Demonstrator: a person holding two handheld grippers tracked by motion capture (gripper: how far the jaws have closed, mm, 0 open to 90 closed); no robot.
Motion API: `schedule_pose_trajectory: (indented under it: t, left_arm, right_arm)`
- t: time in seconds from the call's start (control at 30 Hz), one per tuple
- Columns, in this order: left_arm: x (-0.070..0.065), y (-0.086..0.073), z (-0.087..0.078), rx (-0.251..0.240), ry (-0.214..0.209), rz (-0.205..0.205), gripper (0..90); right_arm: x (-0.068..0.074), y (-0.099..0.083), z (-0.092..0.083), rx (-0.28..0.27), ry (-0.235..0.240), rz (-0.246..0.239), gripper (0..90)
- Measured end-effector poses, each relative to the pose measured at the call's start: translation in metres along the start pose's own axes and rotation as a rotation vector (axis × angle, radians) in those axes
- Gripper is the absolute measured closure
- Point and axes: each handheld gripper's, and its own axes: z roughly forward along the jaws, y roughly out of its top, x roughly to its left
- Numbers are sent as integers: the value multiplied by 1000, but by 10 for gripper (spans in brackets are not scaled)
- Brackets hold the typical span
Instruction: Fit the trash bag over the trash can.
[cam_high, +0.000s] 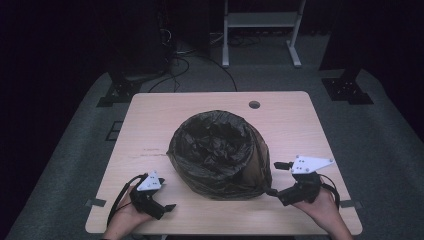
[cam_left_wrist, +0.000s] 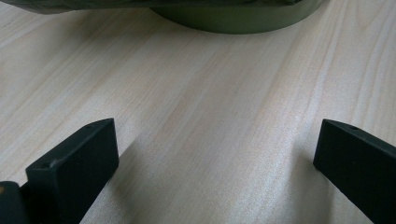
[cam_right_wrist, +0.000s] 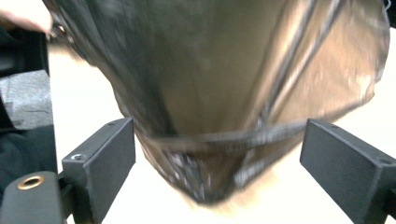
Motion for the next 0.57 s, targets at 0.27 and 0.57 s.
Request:
schedule_pose_trajectory:
  t: [0.27, 0.57]
  left_arm:
    - [0, 0, 0, 0, 0, 0, 0]
    - [0, 0, 0, 0, 0, -1, 0]
  right_arm:
    - [-1, -41, 17, 109, -33, 33, 96]
    - [-1, -64, 30, 201, -48, 42, 96]
